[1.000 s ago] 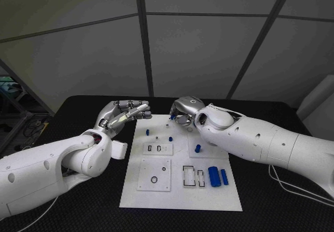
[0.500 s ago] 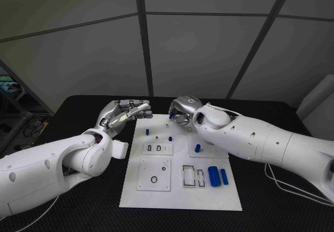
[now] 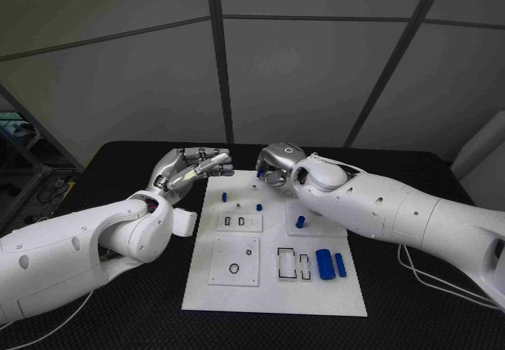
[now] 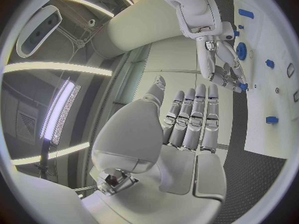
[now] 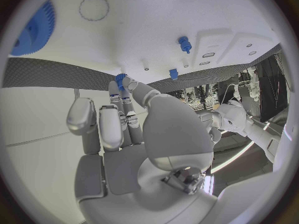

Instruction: Assemble the parts on the task board

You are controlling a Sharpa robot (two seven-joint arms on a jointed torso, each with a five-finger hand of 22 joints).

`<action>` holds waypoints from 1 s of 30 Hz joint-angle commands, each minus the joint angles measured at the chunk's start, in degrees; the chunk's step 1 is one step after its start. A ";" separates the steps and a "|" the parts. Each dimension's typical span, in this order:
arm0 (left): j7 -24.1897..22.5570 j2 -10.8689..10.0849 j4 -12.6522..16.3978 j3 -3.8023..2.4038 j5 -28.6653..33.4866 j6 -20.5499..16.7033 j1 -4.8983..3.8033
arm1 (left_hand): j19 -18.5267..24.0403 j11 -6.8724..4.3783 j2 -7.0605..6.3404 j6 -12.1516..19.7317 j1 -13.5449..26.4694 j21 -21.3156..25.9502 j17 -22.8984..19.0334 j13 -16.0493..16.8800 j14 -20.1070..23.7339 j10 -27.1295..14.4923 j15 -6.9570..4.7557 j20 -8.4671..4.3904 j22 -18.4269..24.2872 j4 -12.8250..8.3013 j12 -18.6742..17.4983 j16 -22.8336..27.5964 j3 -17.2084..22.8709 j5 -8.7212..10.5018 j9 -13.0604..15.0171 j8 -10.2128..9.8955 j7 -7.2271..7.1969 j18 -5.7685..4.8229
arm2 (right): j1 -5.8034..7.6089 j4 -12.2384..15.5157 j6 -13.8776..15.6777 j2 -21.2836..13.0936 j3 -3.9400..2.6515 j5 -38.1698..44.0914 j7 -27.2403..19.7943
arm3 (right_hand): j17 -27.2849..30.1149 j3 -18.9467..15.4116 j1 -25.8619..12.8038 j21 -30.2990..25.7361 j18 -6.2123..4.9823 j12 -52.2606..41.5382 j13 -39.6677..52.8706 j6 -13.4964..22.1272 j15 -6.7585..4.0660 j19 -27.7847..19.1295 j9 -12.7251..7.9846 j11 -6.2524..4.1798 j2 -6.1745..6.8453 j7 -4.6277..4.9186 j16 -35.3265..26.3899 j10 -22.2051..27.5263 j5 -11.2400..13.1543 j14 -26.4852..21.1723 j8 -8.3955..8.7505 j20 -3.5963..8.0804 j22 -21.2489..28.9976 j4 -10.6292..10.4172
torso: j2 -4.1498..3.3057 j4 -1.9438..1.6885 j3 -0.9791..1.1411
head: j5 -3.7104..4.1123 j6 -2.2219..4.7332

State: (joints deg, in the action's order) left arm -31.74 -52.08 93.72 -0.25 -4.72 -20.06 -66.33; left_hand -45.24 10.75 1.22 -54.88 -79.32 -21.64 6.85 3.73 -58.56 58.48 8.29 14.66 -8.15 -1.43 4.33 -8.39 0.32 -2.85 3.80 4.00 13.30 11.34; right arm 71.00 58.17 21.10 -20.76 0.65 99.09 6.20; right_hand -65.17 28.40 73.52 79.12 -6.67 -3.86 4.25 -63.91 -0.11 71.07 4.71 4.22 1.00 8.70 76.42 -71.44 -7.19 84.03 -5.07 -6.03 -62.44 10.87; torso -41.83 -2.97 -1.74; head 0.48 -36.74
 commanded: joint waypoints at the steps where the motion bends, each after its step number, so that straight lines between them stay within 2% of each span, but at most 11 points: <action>1: -0.27 0.16 0.01 -0.06 -0.08 0.77 -0.15 | -0.04 -0.13 0.53 0.11 -0.19 0.17 -0.07 -0.02 0.02 -0.21 -0.04 0.04 0.06 -0.39 -0.05 -0.01 0.10 -0.35 0.01 -0.17 0.26 -0.82 | 0.12 -0.38 -0.96 0.26 -0.03 -0.20 -0.57 | 0.06 0.15 -0.23 0.18 1.17 0.22 -0.04 -0.34 -0.02 0.47 0.06 0.25 0.36 -0.13 0.35 0.06 -0.19 1.86 -0.10 -0.09 -0.07 -0.20 | 0.02 0.03 -0.05 | 0.05 -0.11; 10: -0.27 0.33 -0.02 -0.07 -0.08 0.76 -0.24 | -0.07 -0.14 0.57 0.08 -0.22 0.17 -0.09 -0.02 0.00 -0.19 -0.05 0.03 0.08 -0.50 -0.02 -0.03 0.15 -0.35 0.01 -0.16 0.25 -0.82 | 0.12 -1.23 -1.63 0.95 -0.03 -0.40 -0.83 | 0.12 0.16 -0.30 0.14 1.15 0.25 -0.06 -0.30 0.00 0.39 0.04 0.28 0.38 -0.11 0.32 0.12 -0.18 1.84 -0.05 -0.11 0.05 -0.26 | -0.02 -0.02 -0.05 | -0.08 -0.23; 22: -0.20 0.50 -0.12 -0.07 -0.08 0.76 -0.33 | -0.07 -0.14 0.57 0.08 -0.22 0.17 -0.09 -0.02 0.00 -0.19 -0.05 0.03 0.08 -0.50 -0.02 -0.03 0.15 -0.35 0.01 -0.16 0.25 -0.82 | 0.11 -2.07 -2.60 1.73 -0.02 -0.81 -1.21 | 0.32 0.24 -0.53 0.08 1.11 0.37 -0.18 0.04 0.13 0.22 -0.06 0.41 0.56 0.01 0.27 0.57 -0.10 1.78 0.29 -0.22 0.25 -0.47 | -0.03 0.10 -0.04 | -0.25 -0.51; 27: -0.13 0.55 -0.17 -0.07 -0.08 0.78 -0.35 | -0.07 -0.14 0.57 0.08 -0.22 0.17 -0.09 -0.02 0.00 -0.19 -0.05 0.03 0.08 -0.50 -0.02 -0.03 0.15 -0.35 0.01 -0.16 0.25 -0.82 | 0.11 -2.44 -2.83 1.97 -0.02 -1.14 -1.30 | 1.03 0.68 -1.03 -0.26 0.96 0.51 -0.65 2.00 0.75 -0.46 -0.55 1.15 1.32 0.70 0.00 3.40 0.03 1.57 1.49 -0.67 1.07 -0.81 | -0.02 0.08 -0.06 | -0.22 -0.55; 30: -0.07 0.59 -0.22 -0.08 -0.08 0.80 -0.36 | -0.07 -0.14 0.57 0.08 -0.22 0.17 -0.09 -0.02 0.00 -0.19 -0.05 0.03 0.08 -0.50 -0.02 -0.03 0.15 -0.35 0.01 -0.16 0.25 -0.82 | 0.11 -2.71 -3.03 2.12 -0.02 -1.43 -1.34 | 2.00 1.10 -1.44 -0.73 0.76 0.49 -0.73 4.40 1.38 -1.25 -0.98 1.88 2.08 1.36 -0.46 6.02 0.26 1.29 1.68 -1.20 2.12 -1.08 | -0.02 0.10 -0.06 | -0.24 -0.58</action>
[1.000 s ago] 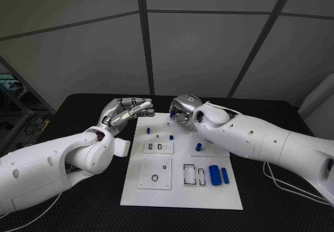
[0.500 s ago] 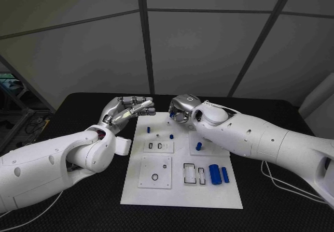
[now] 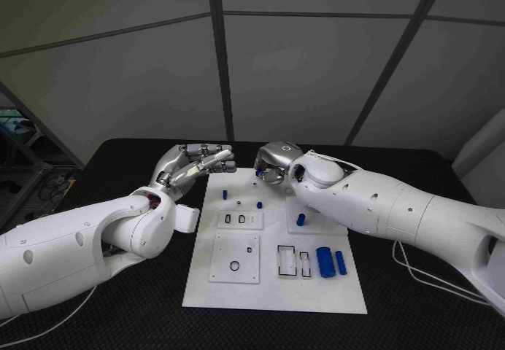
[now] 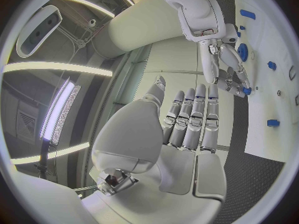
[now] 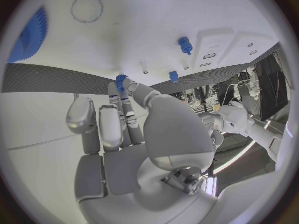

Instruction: Assemble the parts on the task board

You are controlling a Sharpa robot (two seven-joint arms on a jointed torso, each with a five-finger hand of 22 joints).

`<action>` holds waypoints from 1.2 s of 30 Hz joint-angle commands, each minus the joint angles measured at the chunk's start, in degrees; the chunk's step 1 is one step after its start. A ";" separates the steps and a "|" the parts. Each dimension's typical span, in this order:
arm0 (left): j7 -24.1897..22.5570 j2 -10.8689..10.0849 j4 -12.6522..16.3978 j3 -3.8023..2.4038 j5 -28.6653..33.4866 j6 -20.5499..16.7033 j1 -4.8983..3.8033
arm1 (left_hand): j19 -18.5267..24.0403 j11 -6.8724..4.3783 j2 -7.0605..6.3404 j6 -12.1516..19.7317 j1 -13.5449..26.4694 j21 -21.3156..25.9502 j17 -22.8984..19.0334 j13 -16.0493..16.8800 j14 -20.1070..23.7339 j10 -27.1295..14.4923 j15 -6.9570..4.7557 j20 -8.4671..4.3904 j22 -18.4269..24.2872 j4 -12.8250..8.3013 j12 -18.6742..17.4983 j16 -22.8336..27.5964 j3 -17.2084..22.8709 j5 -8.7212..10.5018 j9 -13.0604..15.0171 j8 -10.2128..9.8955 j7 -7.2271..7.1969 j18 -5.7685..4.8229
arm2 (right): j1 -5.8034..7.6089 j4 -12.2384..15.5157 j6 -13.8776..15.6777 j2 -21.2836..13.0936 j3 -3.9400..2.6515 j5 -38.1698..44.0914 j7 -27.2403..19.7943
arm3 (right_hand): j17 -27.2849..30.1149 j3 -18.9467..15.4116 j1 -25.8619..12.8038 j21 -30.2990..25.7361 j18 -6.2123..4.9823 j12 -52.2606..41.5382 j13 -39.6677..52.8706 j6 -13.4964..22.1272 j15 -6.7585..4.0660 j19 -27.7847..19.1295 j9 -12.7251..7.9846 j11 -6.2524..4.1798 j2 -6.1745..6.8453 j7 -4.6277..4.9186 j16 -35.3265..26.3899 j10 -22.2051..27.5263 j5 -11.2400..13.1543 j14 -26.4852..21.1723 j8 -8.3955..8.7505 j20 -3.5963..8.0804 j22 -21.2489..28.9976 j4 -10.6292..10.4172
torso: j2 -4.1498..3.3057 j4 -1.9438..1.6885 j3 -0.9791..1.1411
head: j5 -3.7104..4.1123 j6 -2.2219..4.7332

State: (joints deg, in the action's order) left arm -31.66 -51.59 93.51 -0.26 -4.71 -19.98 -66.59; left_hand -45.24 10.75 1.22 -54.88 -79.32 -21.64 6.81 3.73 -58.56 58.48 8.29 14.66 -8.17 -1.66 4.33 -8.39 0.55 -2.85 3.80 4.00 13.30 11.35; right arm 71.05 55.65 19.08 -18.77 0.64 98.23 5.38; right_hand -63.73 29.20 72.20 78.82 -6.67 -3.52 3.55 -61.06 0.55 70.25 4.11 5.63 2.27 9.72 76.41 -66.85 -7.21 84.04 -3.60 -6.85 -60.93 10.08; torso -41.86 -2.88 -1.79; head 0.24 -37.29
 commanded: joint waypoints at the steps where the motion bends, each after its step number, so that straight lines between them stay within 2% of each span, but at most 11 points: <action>1: -0.14 0.11 -0.02 -0.06 -0.08 0.73 -0.11 | -0.07 -0.14 0.57 0.08 -0.22 0.17 -0.06 -0.02 0.00 -0.19 -0.05 0.03 0.10 -0.27 -0.03 -0.03 -0.08 -0.35 0.01 -0.16 0.25 -0.82 | 0.06 -0.28 -1.08 0.18 -0.01 -0.65 -0.53 | 0.83 0.41 -0.22 -0.57 0.70 0.13 -0.01 2.36 0.86 -0.65 -0.46 0.65 1.04 0.43 -0.58 2.07 0.45 1.20 0.23 -0.55 0.92 -0.36 | 0.01 0.02 -0.01 | -0.02 -0.06; 8: -0.06 0.10 -0.06 -0.07 -0.08 0.75 -0.13 | -0.07 -0.14 0.57 0.08 -0.22 0.17 -0.06 -0.02 0.00 -0.19 -0.05 0.03 0.10 -0.27 -0.03 -0.03 -0.08 -0.35 0.01 -0.16 0.25 -0.82 | 0.07 -0.65 -1.55 0.31 0.00 -0.91 -0.54 | 3.95 0.03 -0.28 -2.28 -0.01 0.01 0.00 6.98 1.74 -3.08 -0.46 1.75 2.49 1.19 -2.23 7.29 2.30 0.37 0.15 -1.52 4.47 -0.79 | 0.03 0.07 -0.01 | -0.04 -0.15; 16: 0.00 0.02 -0.14 -0.07 -0.08 0.74 -0.15 | -0.07 -0.14 0.57 0.08 -0.22 0.17 -0.06 -0.02 0.00 -0.19 -0.05 0.03 0.10 -0.27 -0.03 -0.03 -0.08 -0.35 0.01 -0.16 0.25 -0.82 | 0.07 -0.07 -0.54 -0.30 0.00 -0.99 -0.66 | 4.79 -0.65 -0.09 -2.80 -0.19 -0.09 0.02 7.68 1.90 -3.65 -0.40 1.94 2.91 1.36 -2.68 8.36 2.61 0.17 0.08 -1.71 5.41 -0.87 | 0.06 0.14 0.01 | -0.05 -0.11; 21: -0.03 -0.29 -0.22 -0.06 -0.08 0.86 -0.15 | -0.10 -0.14 0.63 0.07 -0.23 0.18 -0.08 -0.02 -0.02 -0.19 -0.05 0.03 0.12 -0.36 -0.01 -0.04 -0.04 -0.35 0.01 -0.17 0.26 -0.82 | 0.07 3.84 3.99 -4.02 -0.02 -2.78 -1.42 | 4.56 -0.83 0.30 -2.70 -0.13 -1.15 0.28 5.43 1.68 -3.17 0.00 1.62 2.56 1.13 -2.44 6.43 1.95 0.33 -0.76 -1.65 5.05 -1.23 | 0.18 0.32 0.06 | 0.02 0.06; 25: -0.11 -0.65 -0.25 -0.06 -0.08 1.05 -0.14 | -0.22 -0.38 1.00 -0.37 -0.52 0.17 -0.14 0.03 -0.14 0.28 -0.17 -0.03 0.20 -0.73 0.26 -0.11 0.29 -0.35 0.07 -0.01 -0.09 -0.80 | 0.08 7.92 5.60 -8.64 -0.06 -7.73 -1.90 | 3.27 -0.62 0.24 -1.95 0.19 -2.31 0.46 3.55 1.18 -1.86 0.18 0.93 2.59 0.73 -1.53 3.43 1.55 0.77 -1.35 -1.25 3.38 -1.61 | 0.34 0.53 0.01 | -0.07 0.30; 28: -0.14 -0.97 -0.33 -0.06 -0.08 1.14 -0.14 | -0.27 -0.52 1.02 -0.63 -0.43 0.17 -0.18 0.04 -0.19 0.56 -0.23 -0.07 0.25 -0.83 0.40 -0.13 0.31 -0.34 0.09 0.07 -0.26 -0.80 | 0.10 11.10 4.87 -12.64 -0.09 -12.83 -1.93 | 2.76 -1.27 -0.48 -1.68 0.31 -3.27 0.78 3.34 0.81 -1.37 0.08 0.45 3.40 0.57 -1.10 0.90 0.19 0.94 -1.18 -0.93 2.81 -2.09 | 0.51 0.90 0.02 | -0.23 0.33; 31: -0.14 -1.28 -0.28 -0.05 -0.08 1.10 -0.13 | -0.28 -0.54 1.02 -0.68 -0.41 0.17 -0.19 0.05 -0.21 0.62 -0.25 -0.08 0.25 -0.85 0.43 -0.14 0.31 -0.34 0.10 0.09 -0.28 -0.79 | 0.12 13.92 3.73 -16.48 -0.19 -16.58 -1.53 | 2.83 -3.11 -1.34 -1.70 0.32 -5.55 1.95 5.41 0.27 -1.22 -0.38 -0.25 5.14 0.51 -1.04 -3.65 -1.14 0.92 -0.02 -0.49 2.80 -2.50 | 0.57 1.20 0.12 | -0.18 0.59; 33: -0.11 -1.46 -0.14 -0.05 -0.08 1.14 -0.13 | -0.29 -0.55 1.02 -0.70 -0.40 0.17 -0.19 0.05 -0.21 0.64 -0.25 -0.08 0.26 -0.85 0.44 -0.14 0.31 -0.34 0.10 0.09 -0.29 -0.79 | 0.13 15.08 2.89 -18.38 -0.25 -17.90 -1.18 | 2.95 -4.69 -1.47 -1.76 0.33 -7.47 3.22 6.99 -0.22 -1.08 -0.45 -0.85 5.99 0.12 -1.08 -6.29 -1.33 0.88 0.07 -0.04 2.82 -2.79 | 0.67 1.44 0.21 | -0.25 0.65; 36: -0.05 -1.55 -0.02 -0.04 -0.08 1.23 -0.12 | -0.30 -0.56 1.01 -0.72 -0.38 0.17 -0.19 0.05 -0.22 0.67 -0.26 -0.08 0.26 -0.86 0.45 -0.15 0.30 -0.34 0.10 0.10 -0.30 -0.79 | 0.13 15.96 1.59 -20.13 -0.31 -18.89 -0.68 | 2.92 -7.68 -1.40 -1.87 0.36 -10.08 5.54 7.86 -0.89 -0.78 -0.23 -1.55 6.72 -0.43 -1.05 -7.62 -1.66 0.90 -0.32 0.67 2.83 -3.72 | 0.76 1.51 0.20 | -0.05 0.73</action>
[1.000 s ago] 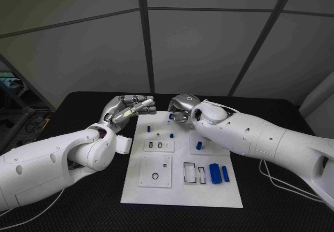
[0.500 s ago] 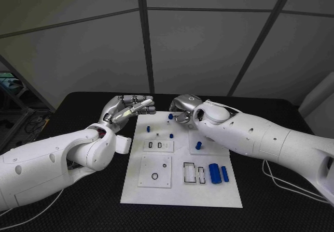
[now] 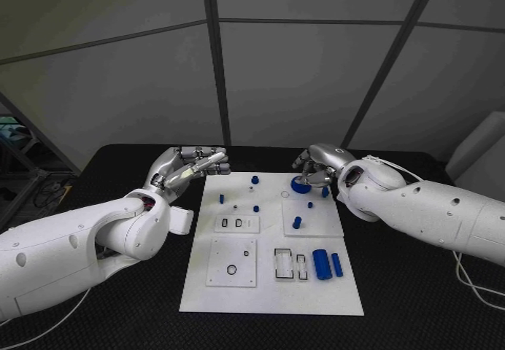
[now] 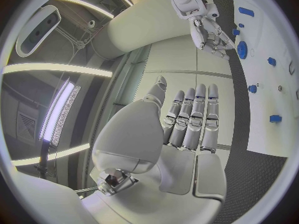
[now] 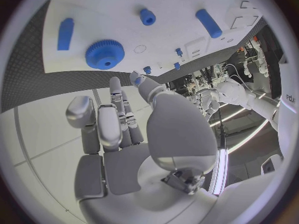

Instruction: Assemble the parts on the task board

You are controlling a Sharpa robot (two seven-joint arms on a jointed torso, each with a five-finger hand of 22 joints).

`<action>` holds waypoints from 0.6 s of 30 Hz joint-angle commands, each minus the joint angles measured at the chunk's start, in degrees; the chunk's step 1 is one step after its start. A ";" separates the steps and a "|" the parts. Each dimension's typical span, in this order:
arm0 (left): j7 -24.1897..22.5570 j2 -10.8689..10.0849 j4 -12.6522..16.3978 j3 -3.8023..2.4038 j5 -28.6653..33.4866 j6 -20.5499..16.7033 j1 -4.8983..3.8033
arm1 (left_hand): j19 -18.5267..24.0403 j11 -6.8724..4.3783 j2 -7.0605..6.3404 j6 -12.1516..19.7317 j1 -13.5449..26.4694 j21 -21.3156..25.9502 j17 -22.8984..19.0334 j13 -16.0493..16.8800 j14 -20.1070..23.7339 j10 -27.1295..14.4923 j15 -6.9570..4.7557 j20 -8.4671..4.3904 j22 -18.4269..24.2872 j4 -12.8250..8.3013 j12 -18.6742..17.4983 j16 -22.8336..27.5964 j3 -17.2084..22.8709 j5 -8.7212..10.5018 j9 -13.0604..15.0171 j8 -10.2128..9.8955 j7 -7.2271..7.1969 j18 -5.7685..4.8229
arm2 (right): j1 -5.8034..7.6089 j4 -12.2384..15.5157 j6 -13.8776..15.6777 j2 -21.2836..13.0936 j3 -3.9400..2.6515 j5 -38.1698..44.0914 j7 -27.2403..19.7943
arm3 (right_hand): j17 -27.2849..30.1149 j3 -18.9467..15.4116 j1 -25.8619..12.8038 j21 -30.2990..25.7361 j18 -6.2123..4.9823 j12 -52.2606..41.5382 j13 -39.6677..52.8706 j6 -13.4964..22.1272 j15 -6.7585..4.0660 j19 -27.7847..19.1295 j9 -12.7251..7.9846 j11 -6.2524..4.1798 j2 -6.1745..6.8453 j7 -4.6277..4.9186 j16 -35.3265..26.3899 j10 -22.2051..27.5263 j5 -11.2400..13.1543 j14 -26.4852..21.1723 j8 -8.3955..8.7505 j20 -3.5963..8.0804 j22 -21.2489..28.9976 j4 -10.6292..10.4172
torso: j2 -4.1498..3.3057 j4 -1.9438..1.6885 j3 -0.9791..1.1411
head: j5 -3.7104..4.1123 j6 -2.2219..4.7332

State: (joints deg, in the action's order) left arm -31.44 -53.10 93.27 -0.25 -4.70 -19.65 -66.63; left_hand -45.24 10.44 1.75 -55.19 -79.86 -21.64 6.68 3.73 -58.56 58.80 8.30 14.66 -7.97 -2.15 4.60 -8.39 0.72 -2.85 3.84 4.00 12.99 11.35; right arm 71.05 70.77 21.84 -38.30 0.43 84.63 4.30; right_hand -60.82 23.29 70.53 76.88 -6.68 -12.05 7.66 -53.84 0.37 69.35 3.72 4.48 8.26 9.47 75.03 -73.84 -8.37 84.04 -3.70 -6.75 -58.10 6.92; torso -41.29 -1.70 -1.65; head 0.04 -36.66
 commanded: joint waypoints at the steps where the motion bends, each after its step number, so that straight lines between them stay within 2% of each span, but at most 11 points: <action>1: -0.25 -0.04 0.23 -0.05 -0.09 0.94 -0.07 | -0.30 -0.24 0.48 -0.41 0.15 0.17 -0.05 0.05 -0.22 0.35 -0.26 -0.08 0.07 -0.36 0.18 -0.15 0.13 -0.34 0.05 0.10 0.02 -0.79 | 0.13 0.98 -1.64 -1.05 -0.11 -5.52 0.61 | -0.04 -2.45 0.06 0.06 0.41 -2.20 1.97 0.71 -0.72 0.20 0.18 -0.41 0.78 -0.22 0.36 -0.99 -0.46 0.92 -0.29 0.65 -0.04 -0.94 | 0.20 0.35 0.08 | 0.24 0.10; 4: -0.22 0.02 0.18 -0.05 -0.09 0.99 -0.07 | -0.30 -0.24 0.48 -0.41 0.15 0.17 -0.05 0.05 -0.22 0.35 -0.26 -0.08 0.07 -0.36 0.18 -0.15 0.13 -0.34 0.05 0.10 0.02 -0.79 | 0.13 0.55 -3.23 -1.68 -0.13 -5.96 1.29 | 0.15 -5.09 0.87 -0.26 0.42 -3.70 4.13 1.12 -0.74 0.22 0.29 -0.34 0.43 -0.25 0.28 0.96 -1.35 0.92 -0.62 0.80 0.30 -2.21 | 0.19 0.35 0.10 | 0.43 0.24; 8: -0.19 0.10 0.13 -0.05 -0.09 1.04 -0.05 | -0.30 -0.24 0.48 -0.41 0.15 0.17 -0.05 0.05 -0.22 0.35 -0.26 -0.08 0.07 -0.36 0.18 -0.15 0.13 -0.34 0.05 0.10 0.02 -0.79 | 0.12 -0.77 -5.22 -1.50 -0.14 -5.86 1.94 | 0.86 -6.84 0.82 -0.77 0.33 -2.56 4.23 1.42 -0.15 -0.23 0.32 0.50 0.32 0.41 -0.10 4.98 -1.63 0.77 -0.87 0.43 1.15 -3.53 | 0.10 0.30 0.13 | 0.67 0.32; 11: -0.17 0.15 0.03 -0.05 -0.09 1.07 -0.04 | -0.31 -0.26 0.48 -0.44 0.18 0.17 -0.06 0.05 -0.24 0.38 -0.27 -0.09 0.08 -0.37 0.19 -0.15 0.13 -0.33 0.05 0.10 0.02 -0.79 | 0.10 -1.77 -6.43 -1.00 -0.13 -5.15 2.24 | 0.73 -9.00 1.66 -0.87 0.26 -4.87 5.82 1.77 -0.29 -0.15 0.34 0.14 0.50 0.20 0.00 3.47 -1.72 0.81 -1.07 0.32 1.16 -4.31 | 0.01 0.28 0.13 | 0.71 0.24; 14: -0.15 0.17 -0.06 -0.04 -0.09 1.06 -0.03 | -0.31 -0.26 0.48 -0.44 0.18 0.17 -0.06 0.05 -0.24 0.38 -0.27 -0.09 0.08 -0.37 0.19 -0.15 0.13 -0.33 0.05 0.10 0.02 -0.79 | 0.09 -2.24 -6.99 -0.59 -0.13 -4.73 2.37 | -0.42 -11.39 3.00 -0.71 0.34 -9.37 9.10 2.07 -0.77 0.29 0.36 -0.41 0.50 -0.26 0.70 2.10 -1.82 1.10 -1.31 0.71 0.68 -5.07 | -0.06 0.32 0.11 | 0.71 0.09; 17: -0.13 0.23 -0.14 -0.04 -0.09 1.09 -0.02 | -0.31 -0.26 0.48 -0.44 0.18 0.17 -0.06 0.05 -0.24 0.38 -0.27 -0.09 0.08 -0.37 0.19 -0.15 0.13 -0.33 0.05 0.10 0.02 -0.79 | 0.09 -2.73 -7.45 -0.11 -0.13 -4.35 2.60 | -3.33 -13.63 4.29 -0.25 0.55 -15.52 14.16 2.28 -1.05 1.07 0.40 -0.81 0.28 -0.46 2.45 3.01 -2.04 1.74 -1.64 1.05 -0.35 -6.01 | -0.02 0.28 0.05 | 0.81 -0.02; 18: -0.12 0.26 -0.18 -0.04 -0.09 1.09 -0.02 | -0.31 -0.26 0.48 -0.44 0.18 0.17 -0.06 0.05 -0.24 0.38 -0.27 -0.09 0.08 -0.37 0.19 -0.15 0.13 -0.33 0.05 0.10 0.02 -0.79 | 0.08 -2.96 -7.63 0.08 -0.13 -4.26 2.70 | -7.12 -14.94 5.09 0.35 0.82 -21.86 19.50 2.47 -1.00 1.91 0.41 -0.83 -0.15 -0.44 4.56 4.66 -2.17 2.34 -1.92 1.06 -1.64 -6.86 | 0.00 0.27 0.05 | 0.85 -0.07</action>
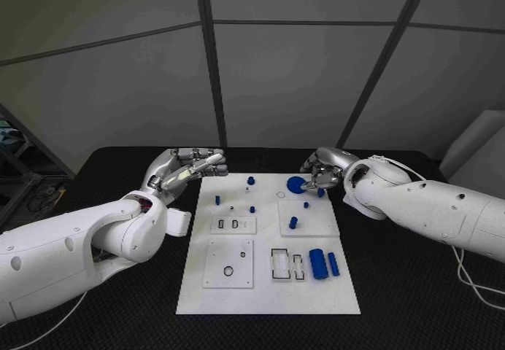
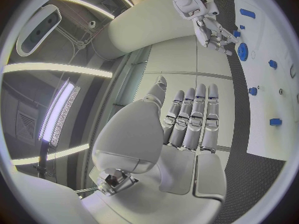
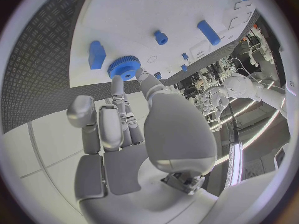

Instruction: Assemble the parts on the task board

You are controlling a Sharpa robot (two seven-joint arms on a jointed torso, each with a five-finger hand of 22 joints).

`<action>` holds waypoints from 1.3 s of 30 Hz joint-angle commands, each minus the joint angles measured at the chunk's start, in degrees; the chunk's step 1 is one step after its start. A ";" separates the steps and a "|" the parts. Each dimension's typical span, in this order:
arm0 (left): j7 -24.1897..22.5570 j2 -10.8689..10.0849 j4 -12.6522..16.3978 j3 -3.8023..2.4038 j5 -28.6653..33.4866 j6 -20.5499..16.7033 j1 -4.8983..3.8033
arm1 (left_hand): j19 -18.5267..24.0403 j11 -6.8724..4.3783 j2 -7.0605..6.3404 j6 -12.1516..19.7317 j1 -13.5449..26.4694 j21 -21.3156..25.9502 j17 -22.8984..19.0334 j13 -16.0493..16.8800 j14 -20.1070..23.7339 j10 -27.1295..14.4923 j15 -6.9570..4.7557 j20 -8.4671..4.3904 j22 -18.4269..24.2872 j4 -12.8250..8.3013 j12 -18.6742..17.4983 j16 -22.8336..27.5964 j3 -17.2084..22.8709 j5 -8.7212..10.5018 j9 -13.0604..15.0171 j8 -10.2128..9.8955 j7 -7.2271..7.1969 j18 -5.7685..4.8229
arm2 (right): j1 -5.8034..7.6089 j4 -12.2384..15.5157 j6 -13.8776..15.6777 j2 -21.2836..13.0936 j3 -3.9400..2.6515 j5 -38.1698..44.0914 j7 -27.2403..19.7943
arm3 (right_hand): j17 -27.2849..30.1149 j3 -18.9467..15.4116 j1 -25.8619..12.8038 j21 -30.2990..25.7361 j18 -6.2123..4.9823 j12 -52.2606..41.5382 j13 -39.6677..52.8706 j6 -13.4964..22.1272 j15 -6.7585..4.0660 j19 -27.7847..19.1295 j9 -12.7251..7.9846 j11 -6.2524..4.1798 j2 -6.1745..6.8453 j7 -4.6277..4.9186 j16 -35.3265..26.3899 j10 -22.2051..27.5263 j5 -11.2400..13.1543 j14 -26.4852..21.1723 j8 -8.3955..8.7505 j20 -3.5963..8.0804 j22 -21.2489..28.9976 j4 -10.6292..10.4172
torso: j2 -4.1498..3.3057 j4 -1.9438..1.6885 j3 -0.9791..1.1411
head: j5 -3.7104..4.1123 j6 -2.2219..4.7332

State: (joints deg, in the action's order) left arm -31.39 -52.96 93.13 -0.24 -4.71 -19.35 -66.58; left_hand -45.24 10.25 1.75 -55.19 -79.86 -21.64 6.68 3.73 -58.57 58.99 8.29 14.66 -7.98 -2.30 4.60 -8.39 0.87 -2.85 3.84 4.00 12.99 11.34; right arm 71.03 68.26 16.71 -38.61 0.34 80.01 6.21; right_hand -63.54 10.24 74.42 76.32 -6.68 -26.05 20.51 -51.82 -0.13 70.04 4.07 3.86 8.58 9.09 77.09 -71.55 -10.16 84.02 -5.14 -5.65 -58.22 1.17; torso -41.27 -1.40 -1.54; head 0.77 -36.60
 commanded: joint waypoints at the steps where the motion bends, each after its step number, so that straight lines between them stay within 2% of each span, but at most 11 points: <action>1: -0.16 0.16 -0.07 -0.05 -0.09 0.81 -0.07 | -0.31 -0.06 0.48 -0.45 0.18 0.17 -0.07 0.05 -0.24 0.19 -0.27 -0.09 0.08 -0.22 0.19 -0.15 -0.02 -0.33 0.06 0.10 0.02 -0.79 | 0.10 -0.69 -2.69 0.59 -0.04 0.42 0.93 | -6.94 -2.83 1.86 1.30 0.95 -15.43 13.90 0.62 -0.29 1.71 0.06 -0.19 -0.87 0.04 3.93 3.65 -0.50 2.70 -0.74 -0.08 -2.31 -1.89 | -0.06 -0.05 -0.06 | 0.15 -0.12; 5: -0.13 0.27 -0.16 -0.05 -0.09 0.86 -0.06 | -0.31 -0.06 0.48 -0.45 0.18 0.17 -0.07 0.05 -0.24 0.19 -0.27 -0.09 0.08 -0.22 0.19 -0.15 -0.02 -0.33 0.06 0.10 0.02 -0.79 | 0.10 -1.52 -3.34 1.30 -0.05 0.57 1.51 | -16.71 -4.61 2.47 3.94 1.95 -44.94 44.95 0.99 0.30 5.00 0.04 0.64 -1.44 0.48 8.89 -4.27 -0.82 4.18 -1.64 -0.80 -7.73 -3.84 | -0.04 -0.09 -0.02 | 0.33 -0.32; 7: -0.11 0.32 -0.22 -0.05 -0.09 0.88 -0.06 | -0.32 -0.07 0.48 -0.46 0.20 0.16 -0.07 0.04 -0.25 0.20 -0.28 -0.10 0.09 -0.23 0.20 -0.16 -0.03 -0.33 0.06 0.10 0.03 -0.79 | 0.10 -1.77 -3.60 1.58 -0.06 0.61 1.74 | -18.71 -4.99 2.58 4.93 2.32 -50.78 51.74 1.12 0.61 6.20 0.02 0.94 -1.69 0.66 9.82 -7.05 -1.00 4.48 -2.02 -1.09 -9.83 -4.35 | 0.00 -0.09 -0.01 | 0.33 -0.39; 9: -0.09 0.35 -0.26 -0.05 -0.09 0.89 -0.05 | -0.33 -0.07 0.48 -0.47 0.21 0.16 -0.07 0.04 -0.26 0.21 -0.28 -0.10 0.09 -0.24 0.20 -0.17 -0.03 -0.33 0.06 0.10 0.04 -0.79 | 0.10 -1.88 -3.70 1.74 -0.06 0.62 1.85 | -19.59 -5.09 2.53 5.43 2.51 -53.02 54.45 1.05 0.73 6.83 0.04 1.03 -1.98 0.75 10.22 -8.38 -1.15 4.62 -2.27 -1.20 -10.90 -4.62 | 0.03 -0.09 -0.01 | 0.27 -0.45; 17: 0.03 0.51 -0.51 -0.05 -0.09 0.95 -0.02 | -0.33 -0.07 0.48 -0.47 0.21 0.16 -0.07 0.04 -0.26 0.21 -0.28 -0.10 0.09 -0.24 0.20 -0.17 -0.03 -0.33 0.06 0.10 0.04 -0.79 | 0.10 -2.47 -4.34 2.44 -0.08 0.65 2.27 | -22.54 -5.31 2.17 7.10 3.17 -57.82 60.51 0.44 0.95 9.00 0.10 1.16 -2.82 0.78 11.47 -11.94 -2.80 5.17 -3.23 -1.45 -14.54 -5.04 | 0.03 0.05 0.01 | 0.12 -0.61; 22: 0.15 0.61 -0.62 -0.05 -0.09 1.01 -0.01 | -0.33 -0.07 0.48 -0.47 0.21 0.16 -0.07 0.04 -0.26 0.21 -0.28 -0.10 0.09 -0.24 0.20 -0.17 -0.03 -0.33 0.06 0.10 0.04 -0.79 | 0.10 -3.21 -4.76 2.92 -0.09 0.48 2.47 | -23.48 -5.37 1.76 7.80 3.47 -59.75 63.16 0.03 0.97 9.96 0.08 1.15 -3.33 0.74 11.84 -13.80 -3.86 5.36 -3.56 -1.48 -16.12 -5.14 | 0.05 0.01 0.01 | 0.22 -0.56; 27: 0.25 0.68 -0.66 -0.05 -0.09 1.07 -0.01 | -0.33 -0.07 0.48 -0.47 0.21 0.16 -0.07 0.04 -0.26 0.21 -0.28 -0.10 0.09 -0.24 0.20 -0.17 -0.03 -0.33 0.06 0.10 0.04 -0.79 | 0.10 -3.90 -5.42 3.39 -0.10 0.35 2.74 | -23.78 -5.36 1.68 8.04 3.58 -60.17 63.76 0.02 0.98 10.32 0.05 1.16 -3.50 0.75 11.96 -14.22 -4.17 5.42 -3.58 -1.49 -16.70 -5.12 | 0.01 -0.09 -0.01 | 0.26 -0.64; 33: 0.28 0.72 -0.71 -0.05 -0.09 1.04 0.00 | -0.35 -0.05 0.49 -0.47 0.23 0.16 -0.08 0.03 -0.28 0.21 -0.29 -0.11 0.11 -0.28 0.20 -0.18 -0.01 -0.34 0.04 0.07 0.09 -0.79 | 0.10 -4.73 -6.44 4.02 -0.10 0.31 3.14 | -24.04 -5.26 1.75 8.29 3.70 -60.31 63.94 0.08 1.00 10.70 0.01 1.18 -3.71 0.77 12.06 -14.34 -4.31 5.47 -3.56 -1.50 -17.30 -5.03 | 0.00 0.00 0.00 | 0.26 -0.70; 39: 0.27 0.83 -0.77 -0.05 -0.09 1.02 0.01 | -0.35 -0.05 0.49 -0.47 0.23 0.16 -0.08 0.03 -0.28 0.21 -0.29 -0.11 0.11 -0.28 0.20 -0.18 -0.01 -0.34 0.04 0.07 0.09 -0.79 | 0.10 -5.59 -7.09 4.76 -0.10 0.30 3.25 | -24.06 -5.23 1.77 8.38 3.74 -60.22 63.81 0.16 1.01 10.84 -0.02 1.20 -3.79 0.80 12.07 -14.22 -4.30 5.47 -3.51 -1.51 -17.53 -4.99 | -0.04 -0.05 0.02 | 0.31 -0.80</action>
State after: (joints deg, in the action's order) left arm -31.05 -52.20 92.35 -0.24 -4.70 -19.03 -66.52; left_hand -45.24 10.26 1.75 -55.19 -79.85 -21.64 6.69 3.73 -58.57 58.98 8.29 14.66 -7.94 -2.30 4.60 -8.39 0.87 -2.85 3.83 4.00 12.99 11.34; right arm 71.06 62.80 10.98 -33.94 0.24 80.25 9.09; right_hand -74.93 4.82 76.22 84.32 -3.53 -86.08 74.94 -51.56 0.52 80.60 4.08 5.02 5.32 9.84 88.83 -83.74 -14.11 83.83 -8.42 -7.17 -74.94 -3.72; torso -41.28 -1.41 -1.54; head 1.05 -37.36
